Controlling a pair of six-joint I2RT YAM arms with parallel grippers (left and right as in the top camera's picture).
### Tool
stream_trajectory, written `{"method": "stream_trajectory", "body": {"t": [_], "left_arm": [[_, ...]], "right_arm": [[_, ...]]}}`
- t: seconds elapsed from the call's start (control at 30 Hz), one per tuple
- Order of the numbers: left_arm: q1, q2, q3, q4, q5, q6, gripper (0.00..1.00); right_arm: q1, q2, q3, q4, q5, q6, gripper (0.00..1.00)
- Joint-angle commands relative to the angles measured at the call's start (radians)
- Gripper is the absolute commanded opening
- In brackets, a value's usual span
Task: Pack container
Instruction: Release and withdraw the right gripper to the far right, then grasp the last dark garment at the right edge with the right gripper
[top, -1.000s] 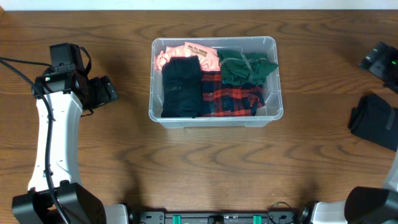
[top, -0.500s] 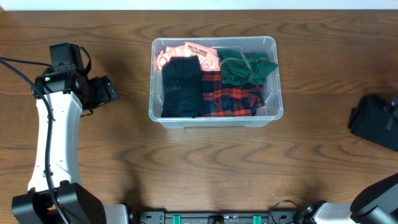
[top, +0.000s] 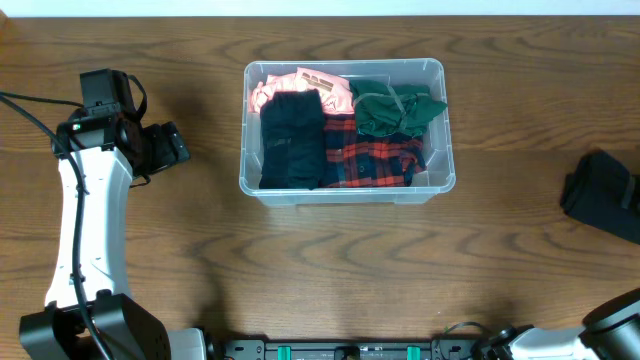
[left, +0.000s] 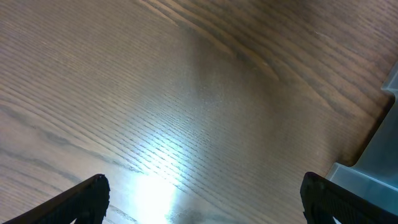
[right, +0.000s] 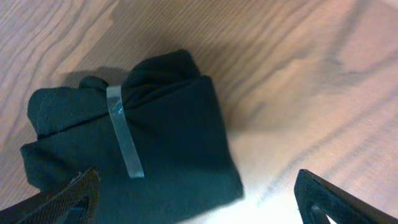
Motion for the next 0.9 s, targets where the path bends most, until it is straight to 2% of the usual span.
{"method": "stream_trajectory", "body": {"t": [0.0,0.2,0.4,0.5,0.53,0.6,0.63,0.67,0.7,0.87], "left_arm": [[0.004,0.005,0.001,-0.002,-0.005,-0.012,0.98],[0.004,0.005,0.001,-0.002,-0.005,-0.012,0.98],[0.004,0.005,0.001,-0.002,-0.005,-0.012,0.98],[0.004,0.005,0.001,-0.002,-0.005,-0.012,0.98],[0.004,0.005,0.001,-0.002,-0.005,-0.012,0.98],[0.004,0.005,0.001,-0.002,-0.005,-0.012,0.98],[0.004,0.005,0.001,-0.002,-0.005,-0.012,0.98],[0.004,0.005,0.001,-0.002,-0.005,-0.012,0.98],[0.004,0.005,0.001,-0.002,-0.005,-0.012,0.98],[0.004,0.005,0.001,-0.002,-0.005,-0.012,0.98]], "right_arm": [[-0.007,0.078,-0.010,0.023,-0.122,-0.032,0.97],[-0.007,0.199,-0.010,0.072,-0.156,-0.032,0.92],[-0.007,0.227,-0.010,0.116,-0.177,-0.032,0.91],[-0.007,0.227,-0.010,0.119,-0.177,-0.031,0.84],[-0.007,0.228,-0.010,0.119,-0.177,-0.026,0.76],[-0.007,0.229,-0.010,0.114,-0.182,0.000,0.48],[-0.006,0.229,-0.010,0.110,-0.190,0.010,0.26],[-0.003,0.229,-0.010,0.106,-0.195,0.027,0.09],[0.000,0.229,-0.010,0.105,-0.195,0.043,0.01],[0.045,0.229,-0.010,0.088,-0.269,0.085,0.01]]}}
